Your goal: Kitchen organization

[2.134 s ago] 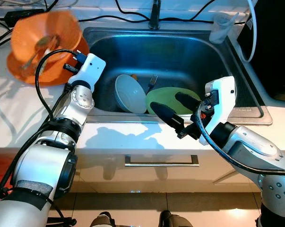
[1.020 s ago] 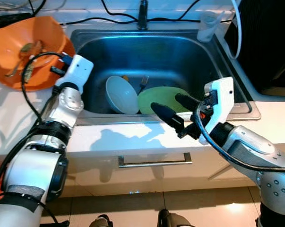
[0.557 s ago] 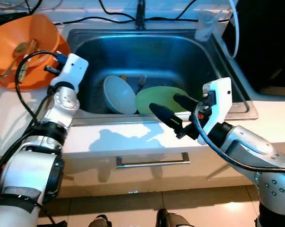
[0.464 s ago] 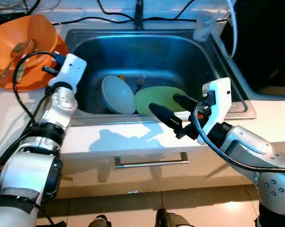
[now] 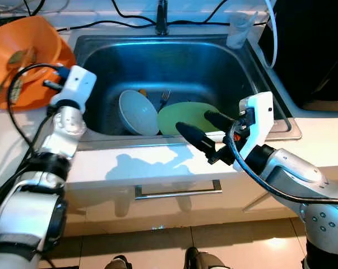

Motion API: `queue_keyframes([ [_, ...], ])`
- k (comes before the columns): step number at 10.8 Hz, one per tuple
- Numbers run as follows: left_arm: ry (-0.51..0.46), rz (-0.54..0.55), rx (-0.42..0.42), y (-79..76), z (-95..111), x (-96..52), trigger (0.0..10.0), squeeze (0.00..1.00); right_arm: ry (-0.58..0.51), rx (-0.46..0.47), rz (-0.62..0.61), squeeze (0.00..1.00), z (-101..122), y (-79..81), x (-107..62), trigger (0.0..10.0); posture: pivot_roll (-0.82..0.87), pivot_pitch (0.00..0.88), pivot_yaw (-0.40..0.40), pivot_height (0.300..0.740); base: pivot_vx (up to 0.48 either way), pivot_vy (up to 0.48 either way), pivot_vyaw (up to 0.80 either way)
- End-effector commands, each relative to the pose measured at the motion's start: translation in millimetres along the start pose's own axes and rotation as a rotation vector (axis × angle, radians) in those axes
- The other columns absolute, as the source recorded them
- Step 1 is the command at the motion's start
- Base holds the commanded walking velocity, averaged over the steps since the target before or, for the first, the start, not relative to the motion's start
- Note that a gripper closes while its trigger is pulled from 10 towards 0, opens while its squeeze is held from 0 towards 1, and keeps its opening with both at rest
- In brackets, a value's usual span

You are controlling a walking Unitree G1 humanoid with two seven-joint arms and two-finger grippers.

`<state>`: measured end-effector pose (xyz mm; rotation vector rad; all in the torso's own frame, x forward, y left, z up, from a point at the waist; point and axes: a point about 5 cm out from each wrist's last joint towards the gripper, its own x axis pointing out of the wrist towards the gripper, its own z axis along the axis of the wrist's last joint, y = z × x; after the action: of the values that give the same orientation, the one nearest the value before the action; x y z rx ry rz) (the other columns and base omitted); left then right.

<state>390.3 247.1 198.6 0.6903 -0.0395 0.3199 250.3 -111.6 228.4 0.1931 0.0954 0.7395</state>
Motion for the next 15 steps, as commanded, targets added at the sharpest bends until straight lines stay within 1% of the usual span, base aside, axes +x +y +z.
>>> queue_keyframes([
  [1,0.195,-0.025,0.004,-2.0,-46,-13.8,10.0,0.00,0.001,-0.006,-0.001,0.00,-1,-0.7,-0.8,10.0,-0.03,0.191,-0.023,0.740,0.000,0.000,0.00],
  [5,0.215,-0.075,-0.005,-5.0,-53,-21.5,10.0,0.00,-0.003,-0.004,0.001,0.00,-1,-0.9,0.4,10.0,-0.02,0.196,-0.018,0.740,0.000,0.000,0.00],
  [7,0.228,-0.139,-0.018,-11.2,-52,-24.3,10.0,0.00,-0.003,-0.005,-0.003,0.00,-1,-0.9,0.0,10.0,-0.02,0.199,-0.006,0.740,0.000,0.000,0.00],
  [9,0.237,-0.185,-0.020,-14.1,-52,-26.8,10.0,0.00,-0.006,-0.004,-0.006,0.00,-1,-0.9,-0.1,10.0,-0.01,0.201,0.000,0.740,0.000,0.000,0.00],
  [12,0.224,-0.258,-0.021,-14.9,-45,-37.4,10.0,0.00,-0.007,-0.001,-0.009,0.00,-2,-1.3,0.1,10.0,-0.01,0.204,0.004,0.740,0.000,0.000,0.00],
  [13,0.209,-0.281,-0.013,-13.9,-41,-45.4,10.0,0.00,-0.008,0.000,-0.009,0.00,-2,-1.5,0.3,10.0,0.01,0.209,0.007,0.740,0.000,0.000,0.00],
  [15,0.210,-0.293,-0.020,-10.7,-37,-53.4,10.0,0.00,-0.007,0.002,-0.007,0.00,-3,-1.7,0.9,10.0,0.01,0.212,0.004,0.740,0.000,0.000,0.00],
])
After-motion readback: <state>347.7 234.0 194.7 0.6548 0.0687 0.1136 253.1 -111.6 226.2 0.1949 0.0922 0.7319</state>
